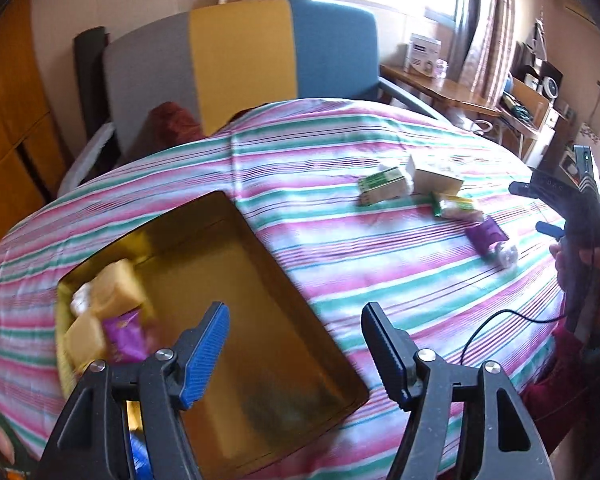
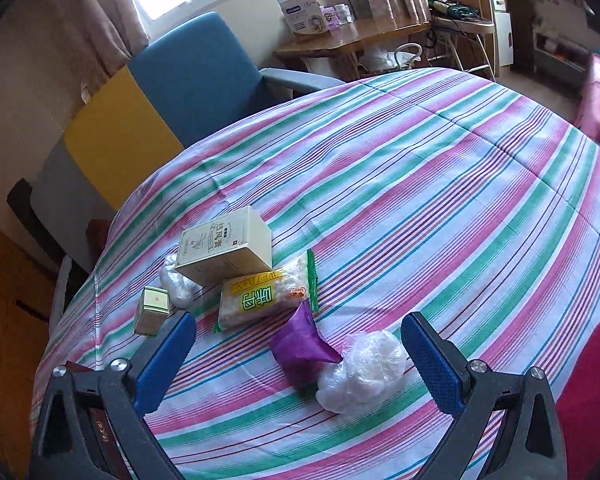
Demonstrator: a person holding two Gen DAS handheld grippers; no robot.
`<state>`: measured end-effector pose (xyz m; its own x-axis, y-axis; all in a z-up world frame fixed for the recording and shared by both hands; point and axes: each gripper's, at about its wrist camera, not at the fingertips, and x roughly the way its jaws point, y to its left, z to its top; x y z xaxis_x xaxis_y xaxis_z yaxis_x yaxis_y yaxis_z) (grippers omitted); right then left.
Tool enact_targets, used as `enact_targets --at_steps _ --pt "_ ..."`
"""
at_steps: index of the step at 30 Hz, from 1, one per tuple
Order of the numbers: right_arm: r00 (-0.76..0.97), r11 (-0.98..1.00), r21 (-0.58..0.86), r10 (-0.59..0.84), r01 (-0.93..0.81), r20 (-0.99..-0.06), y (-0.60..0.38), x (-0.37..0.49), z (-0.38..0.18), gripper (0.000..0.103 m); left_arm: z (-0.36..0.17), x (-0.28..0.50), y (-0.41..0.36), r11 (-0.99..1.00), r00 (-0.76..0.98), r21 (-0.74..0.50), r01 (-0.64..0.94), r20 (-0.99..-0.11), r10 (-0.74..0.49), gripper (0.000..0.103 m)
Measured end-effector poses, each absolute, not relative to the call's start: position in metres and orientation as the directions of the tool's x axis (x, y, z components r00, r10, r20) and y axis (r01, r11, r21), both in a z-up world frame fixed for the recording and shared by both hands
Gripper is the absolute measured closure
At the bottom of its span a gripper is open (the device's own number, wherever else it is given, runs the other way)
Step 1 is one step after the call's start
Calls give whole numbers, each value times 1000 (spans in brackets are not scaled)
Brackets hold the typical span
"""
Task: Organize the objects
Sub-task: 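Move both tools back toward the remaining pile of items, then grasp the green box with the left gripper while the right gripper grasps the clear plastic bundle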
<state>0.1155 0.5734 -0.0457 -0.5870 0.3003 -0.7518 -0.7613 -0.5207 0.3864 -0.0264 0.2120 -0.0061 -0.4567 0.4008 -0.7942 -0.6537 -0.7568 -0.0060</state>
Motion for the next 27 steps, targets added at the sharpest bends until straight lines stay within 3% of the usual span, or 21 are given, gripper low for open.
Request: enact_targets --at_steps 9,13,16,27 --pt "-610 -493 440 259 -751 -749 578 120 -50 0 -22 -47 272 -722 -342 -71 -688 -846 408 33" --pt "-622 -504 451 244 -737 -744 576 118 -50 0 -36 -65 294 -731 -223 -202 -652 -870 439 33" --pt "-632 -504 465 231 -728 -740 577 118 -50 0 -44 -77 314 -738 -200 -234 -632 -872 448 31" --pt "-662 -520 503 173 -690 -729 575 113 -52 0 -59 -101 410 -524 -307 85 -847 -883 354 24"
